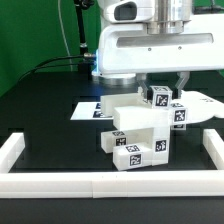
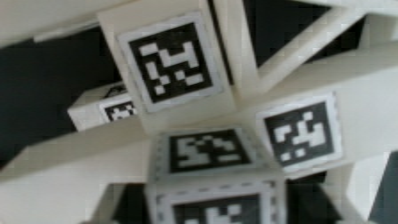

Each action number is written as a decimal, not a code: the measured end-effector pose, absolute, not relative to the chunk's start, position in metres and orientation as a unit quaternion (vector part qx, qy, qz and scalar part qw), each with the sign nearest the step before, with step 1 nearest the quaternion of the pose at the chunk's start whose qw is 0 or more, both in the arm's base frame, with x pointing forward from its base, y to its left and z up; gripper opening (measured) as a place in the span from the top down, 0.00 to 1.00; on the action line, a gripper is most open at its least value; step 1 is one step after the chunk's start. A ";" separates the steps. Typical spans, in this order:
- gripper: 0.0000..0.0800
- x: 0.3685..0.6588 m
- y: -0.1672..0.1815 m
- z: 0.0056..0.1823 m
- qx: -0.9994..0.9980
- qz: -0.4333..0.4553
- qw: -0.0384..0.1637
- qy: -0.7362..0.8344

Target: Assemble chair

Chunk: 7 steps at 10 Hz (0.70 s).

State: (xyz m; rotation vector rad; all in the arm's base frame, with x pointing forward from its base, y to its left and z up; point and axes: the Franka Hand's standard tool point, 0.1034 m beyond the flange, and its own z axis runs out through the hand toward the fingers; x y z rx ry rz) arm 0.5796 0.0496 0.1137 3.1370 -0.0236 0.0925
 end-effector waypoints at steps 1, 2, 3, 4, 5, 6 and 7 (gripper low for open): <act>0.65 0.580 0.050 0.114 0.999 0.030 0.000 -0.038; 0.65 0.580 0.050 0.114 0.996 0.030 -0.001 -0.080; 0.65 0.580 0.049 0.114 0.992 0.030 -0.002 -0.122; 0.65 0.581 0.047 0.114 0.986 0.031 -0.004 -0.166; 0.65 0.581 0.045 0.115 0.979 0.031 -0.005 -0.203; 0.65 0.581 0.041 0.115 0.973 0.031 -0.008 -0.228; 0.65 0.582 0.037 0.114 0.961 0.029 -0.013 -0.276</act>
Offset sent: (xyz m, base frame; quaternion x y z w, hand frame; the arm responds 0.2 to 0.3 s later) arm 0.0034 -0.0137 0.0041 -0.0163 0.0180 0.1742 0.9844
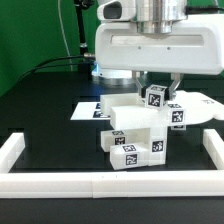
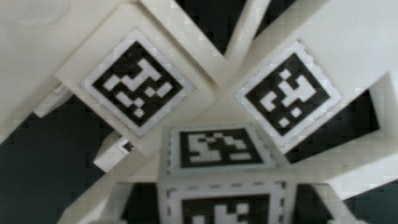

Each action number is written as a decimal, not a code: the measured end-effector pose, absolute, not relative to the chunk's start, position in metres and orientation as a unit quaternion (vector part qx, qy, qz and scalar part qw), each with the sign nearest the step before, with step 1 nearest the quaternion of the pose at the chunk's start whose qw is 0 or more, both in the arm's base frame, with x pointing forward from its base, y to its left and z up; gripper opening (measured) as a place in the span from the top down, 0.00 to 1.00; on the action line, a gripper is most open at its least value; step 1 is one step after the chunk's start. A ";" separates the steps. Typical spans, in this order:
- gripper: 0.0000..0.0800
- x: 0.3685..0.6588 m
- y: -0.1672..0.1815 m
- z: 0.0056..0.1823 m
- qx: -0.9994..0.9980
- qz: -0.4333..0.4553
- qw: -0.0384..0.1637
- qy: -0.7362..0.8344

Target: Assemble chair

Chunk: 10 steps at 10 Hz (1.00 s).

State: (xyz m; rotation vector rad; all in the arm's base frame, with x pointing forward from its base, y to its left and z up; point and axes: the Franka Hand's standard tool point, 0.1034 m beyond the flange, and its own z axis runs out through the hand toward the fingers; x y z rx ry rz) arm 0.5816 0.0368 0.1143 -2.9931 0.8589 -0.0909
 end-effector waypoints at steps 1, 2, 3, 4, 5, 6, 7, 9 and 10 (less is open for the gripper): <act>0.64 0.582 0.034 0.113 -0.946 -0.027 0.017 0.322; 0.64 0.582 0.033 0.113 -0.925 -0.026 0.022 0.379; 0.64 0.582 0.032 0.113 -0.914 -0.025 0.023 0.405; 0.64 0.582 0.031 0.113 -0.889 -0.021 0.032 0.456; 0.64 0.583 0.028 0.113 -0.864 -0.018 0.040 0.502; 0.64 0.583 0.028 0.113 -0.827 -0.014 0.046 0.560; 0.64 0.584 0.029 0.113 -0.808 -0.015 0.048 0.587; 0.64 0.584 0.030 0.113 -0.812 -0.015 0.048 0.582; 0.39 0.584 0.030 0.113 -0.820 -0.016 0.048 0.570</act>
Offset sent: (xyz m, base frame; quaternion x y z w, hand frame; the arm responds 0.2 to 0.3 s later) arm 0.0046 -0.0149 -0.0031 0.0004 -0.0023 0.2567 0.9665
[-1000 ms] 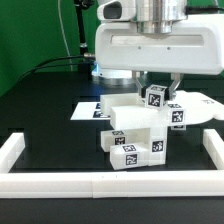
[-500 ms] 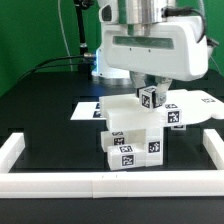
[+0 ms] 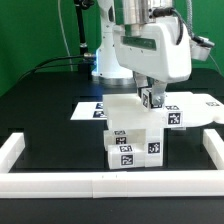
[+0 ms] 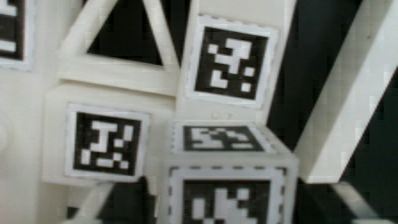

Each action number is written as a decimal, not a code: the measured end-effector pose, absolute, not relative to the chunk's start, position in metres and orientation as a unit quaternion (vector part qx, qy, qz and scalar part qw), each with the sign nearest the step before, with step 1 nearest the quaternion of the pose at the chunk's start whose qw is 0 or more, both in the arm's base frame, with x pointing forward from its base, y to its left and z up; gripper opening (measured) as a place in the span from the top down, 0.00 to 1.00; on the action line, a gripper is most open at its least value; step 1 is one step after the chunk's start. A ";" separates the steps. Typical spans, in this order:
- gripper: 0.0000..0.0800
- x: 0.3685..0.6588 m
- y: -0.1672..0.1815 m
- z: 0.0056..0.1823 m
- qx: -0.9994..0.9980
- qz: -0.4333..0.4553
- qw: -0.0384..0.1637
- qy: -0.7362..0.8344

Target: Assemble chair

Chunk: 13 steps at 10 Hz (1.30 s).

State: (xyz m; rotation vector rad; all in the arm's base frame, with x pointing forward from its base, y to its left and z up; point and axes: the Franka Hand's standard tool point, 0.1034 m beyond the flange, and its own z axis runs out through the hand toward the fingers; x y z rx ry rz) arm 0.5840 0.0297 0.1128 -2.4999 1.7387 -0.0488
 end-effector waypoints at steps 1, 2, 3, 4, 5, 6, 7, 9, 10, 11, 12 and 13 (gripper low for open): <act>0.39 0.584 0.030 0.113 -0.823 -0.016 0.048 0.566; 0.23 0.584 0.030 0.113 -0.844 -0.018 0.047 0.534; 0.20 0.584 0.030 0.113 -0.874 -0.021 0.045 0.483; 0.20 0.582 0.031 0.112 -0.919 -0.019 0.041 0.392; 0.19 0.579 0.031 0.112 -0.949 -0.010 0.038 0.311; 0.19 0.578 0.030 0.111 -0.963 -0.010 0.038 0.267; 0.19 0.578 0.031 0.112 -0.969 -0.021 0.037 0.244; 0.19 0.578 0.029 0.111 -0.984 -0.024 0.033 0.176; 0.19 0.578 0.029 0.111 -0.988 -0.025 0.032 0.149; 0.19 0.583 0.032 0.111 -0.998 -0.040 0.008 0.037; 0.19 0.586 0.038 0.110 -0.999 -0.049 -0.001 -0.010; 0.19 0.586 0.037 0.110 -0.998 -0.047 0.004 0.028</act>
Offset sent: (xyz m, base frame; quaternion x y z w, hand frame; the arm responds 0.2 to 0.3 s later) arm 0.0022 0.0132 0.0013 -0.0186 -0.0398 -0.4357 0.8990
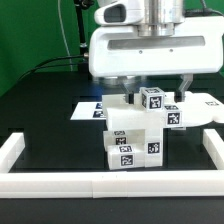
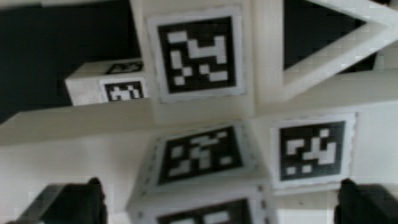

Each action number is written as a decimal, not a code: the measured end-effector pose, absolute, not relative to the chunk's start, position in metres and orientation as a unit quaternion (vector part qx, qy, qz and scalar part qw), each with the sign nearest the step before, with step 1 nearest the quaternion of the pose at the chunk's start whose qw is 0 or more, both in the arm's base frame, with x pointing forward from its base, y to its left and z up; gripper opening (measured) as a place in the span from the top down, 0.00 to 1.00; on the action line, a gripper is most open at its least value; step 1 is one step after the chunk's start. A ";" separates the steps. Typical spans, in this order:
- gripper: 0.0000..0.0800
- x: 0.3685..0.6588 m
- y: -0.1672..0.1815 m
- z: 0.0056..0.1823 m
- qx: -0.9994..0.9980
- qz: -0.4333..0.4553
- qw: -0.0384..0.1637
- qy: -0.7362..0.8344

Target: Assemble chair

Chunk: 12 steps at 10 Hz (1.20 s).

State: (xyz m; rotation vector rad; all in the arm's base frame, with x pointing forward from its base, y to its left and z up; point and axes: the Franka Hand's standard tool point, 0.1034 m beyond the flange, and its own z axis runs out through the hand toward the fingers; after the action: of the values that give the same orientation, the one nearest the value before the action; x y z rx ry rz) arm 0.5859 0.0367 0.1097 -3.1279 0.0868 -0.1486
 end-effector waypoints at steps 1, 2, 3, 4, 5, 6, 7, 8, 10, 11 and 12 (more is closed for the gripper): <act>0.36 0.586 0.036 0.110 -0.999 -0.048 0.003 0.025; 0.53 0.586 0.036 0.109 -0.999 -0.048 0.004 0.027; 0.66 0.586 0.037 0.109 -0.995 -0.047 0.008 0.089; 0.66 0.586 0.037 0.109 -0.992 -0.047 0.010 0.115; 0.66 0.586 0.038 0.109 -0.986 -0.046 0.014 0.158; 0.66 0.586 0.037 0.109 -0.981 -0.045 0.016 0.189; 0.66 0.586 0.034 0.109 -0.973 -0.045 0.017 0.224; 0.66 0.586 0.032 0.108 -0.965 -0.044 0.019 0.259; 0.66 0.587 0.022 0.109 -0.943 -0.043 0.027 0.330; 0.66 0.588 0.015 0.109 -0.932 -0.043 0.030 0.358; 0.66 0.588 0.010 0.109 -0.913 -0.042 0.033 0.404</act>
Offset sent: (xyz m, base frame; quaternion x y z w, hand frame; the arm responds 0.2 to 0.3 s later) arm 0.0000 0.0000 0.0000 0.0000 0.0000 0.1296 0.9916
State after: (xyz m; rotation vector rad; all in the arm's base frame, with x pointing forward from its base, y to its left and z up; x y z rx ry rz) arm 0.5882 0.0105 0.1088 -2.8089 1.2439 -0.1292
